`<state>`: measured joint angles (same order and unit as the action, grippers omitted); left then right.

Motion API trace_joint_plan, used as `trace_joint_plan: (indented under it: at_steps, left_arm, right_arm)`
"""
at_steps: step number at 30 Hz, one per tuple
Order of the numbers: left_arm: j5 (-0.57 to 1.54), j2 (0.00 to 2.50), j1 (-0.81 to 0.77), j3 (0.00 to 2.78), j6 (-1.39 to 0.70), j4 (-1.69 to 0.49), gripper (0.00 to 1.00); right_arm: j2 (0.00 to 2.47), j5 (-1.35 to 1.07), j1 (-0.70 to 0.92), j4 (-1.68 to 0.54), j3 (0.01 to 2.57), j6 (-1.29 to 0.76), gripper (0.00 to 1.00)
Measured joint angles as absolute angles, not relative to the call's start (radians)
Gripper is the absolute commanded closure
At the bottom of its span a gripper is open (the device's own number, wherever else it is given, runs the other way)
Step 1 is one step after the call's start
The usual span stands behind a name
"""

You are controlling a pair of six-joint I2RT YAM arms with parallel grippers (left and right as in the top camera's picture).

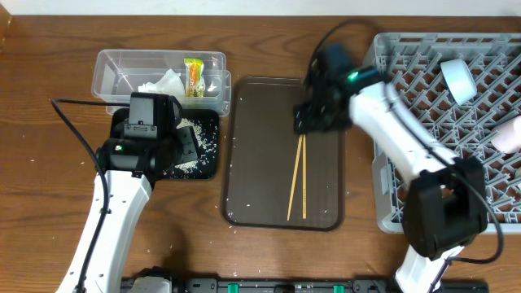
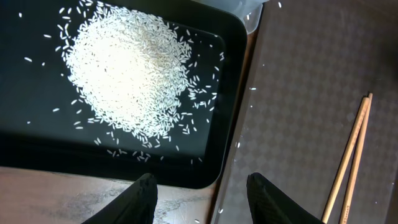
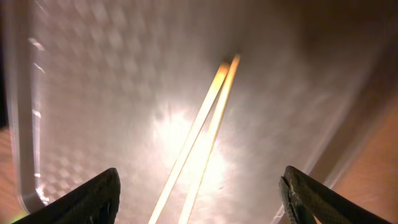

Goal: Sort waste into correct bins and load items into the dishwasher rack
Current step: 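Grasp one wooden chopstick on the brown tray with the right gripper, then carry the chopstick with the right gripper and drop it in the rack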

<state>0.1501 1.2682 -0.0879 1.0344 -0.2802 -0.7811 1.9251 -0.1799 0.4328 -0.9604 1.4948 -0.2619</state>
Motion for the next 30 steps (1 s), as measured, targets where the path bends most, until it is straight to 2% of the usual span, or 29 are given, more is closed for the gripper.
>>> trace_joint_plan:
  at_steps: [3, 4, 7, 13, 20, 24, 30]
  left_arm:
    - [0.150, 1.268, -0.088, 1.034, -0.280, -0.780, 0.49]
    - [0.150, 1.268, -0.088, 1.034, -0.280, -0.781, 0.45]
    - [0.150, 1.268, -0.088, 1.034, -0.281, -0.781, 0.45]
    - [0.150, 1.268, -0.088, 1.034, -0.280, -0.781, 0.45]
    - [0.150, 1.268, -0.088, 1.034, -0.281, -0.781, 0.45]
    - [0.150, 1.268, -0.088, 1.034, -0.280, -0.781, 0.45]
    - [0.150, 1.268, -0.088, 1.034, -0.280, -0.781, 0.44]
  right_arm:
    - [1.925, -0.153, 0.472, -0.926, 1.402, -0.329, 0.25]
    - [1.925, -0.146, 0.479, -0.913, 1.376, -0.345, 0.27]
    - [1.925, -0.130, 0.499, -0.860, 1.299, -0.378, 0.35]
    - [1.920, -0.081, 0.536, -0.798, 1.205, -0.441, 0.43]
    - [1.902, -0.020, 0.543, -0.765, 1.169, -0.490, 0.73]
    - [1.901, 0.007, 0.542, -0.762, 1.166, -0.503, 0.97]
    - [1.909, -0.011, 0.521, -0.769, 1.194, -0.503, 0.99]
